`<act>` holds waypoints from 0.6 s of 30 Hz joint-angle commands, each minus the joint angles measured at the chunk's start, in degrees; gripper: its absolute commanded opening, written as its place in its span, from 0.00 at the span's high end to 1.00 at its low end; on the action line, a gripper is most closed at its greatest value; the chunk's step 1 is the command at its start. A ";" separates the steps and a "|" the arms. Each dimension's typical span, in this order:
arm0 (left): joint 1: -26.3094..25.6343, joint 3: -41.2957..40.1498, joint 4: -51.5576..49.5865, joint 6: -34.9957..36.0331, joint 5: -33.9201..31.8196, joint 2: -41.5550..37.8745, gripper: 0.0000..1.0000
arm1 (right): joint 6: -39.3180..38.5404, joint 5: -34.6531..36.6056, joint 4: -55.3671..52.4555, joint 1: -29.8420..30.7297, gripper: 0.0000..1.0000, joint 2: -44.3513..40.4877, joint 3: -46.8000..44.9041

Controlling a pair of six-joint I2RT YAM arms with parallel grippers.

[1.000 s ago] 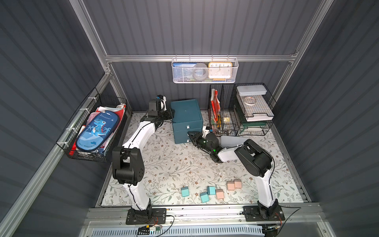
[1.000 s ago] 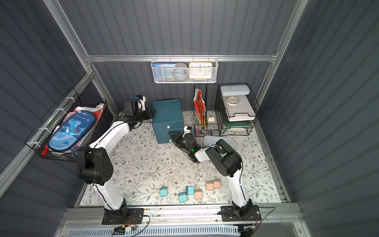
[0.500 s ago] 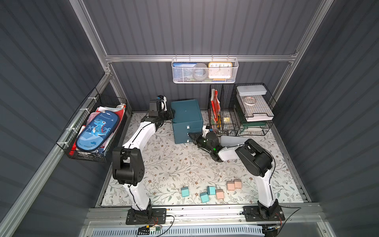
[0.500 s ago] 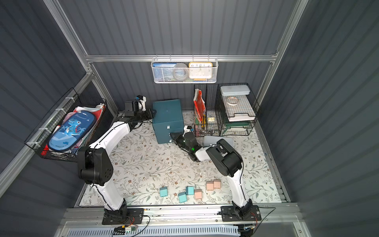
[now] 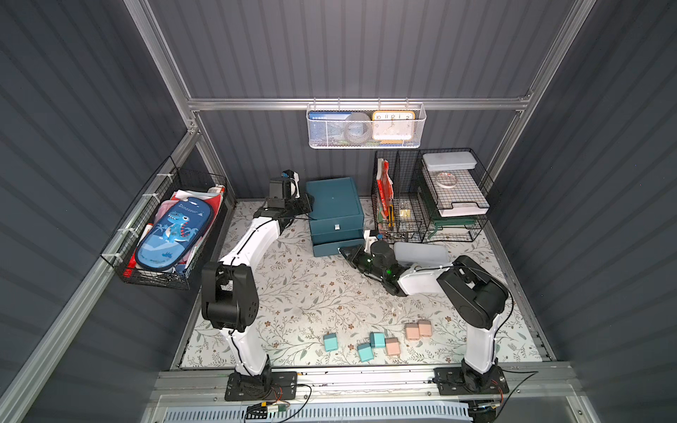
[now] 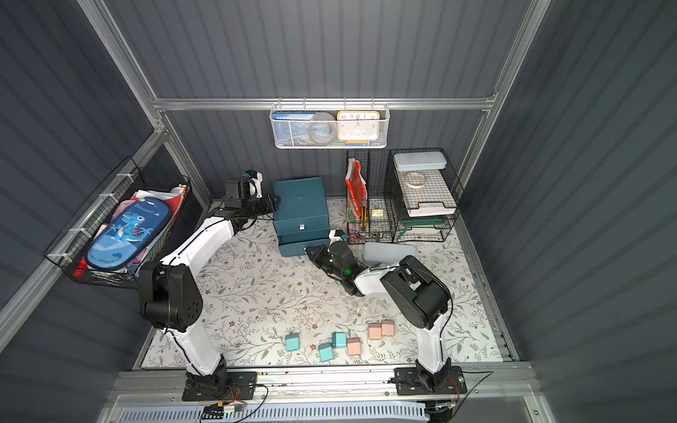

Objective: Place the plugs into the drawer by color
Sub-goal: Open the drawer in the storage box.

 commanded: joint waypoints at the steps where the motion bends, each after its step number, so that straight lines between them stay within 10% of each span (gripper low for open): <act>1: -1.08 -2.35 -9.74 0.03 -1.41 3.18 0.66 | -4.31 0.93 -4.03 1.56 1.00 -4.94 -2.75; 18: -1.22 -2.70 -9.22 0.06 -1.13 2.70 0.60 | -7.19 -2.00 -6.81 4.93 1.00 -11.95 -10.73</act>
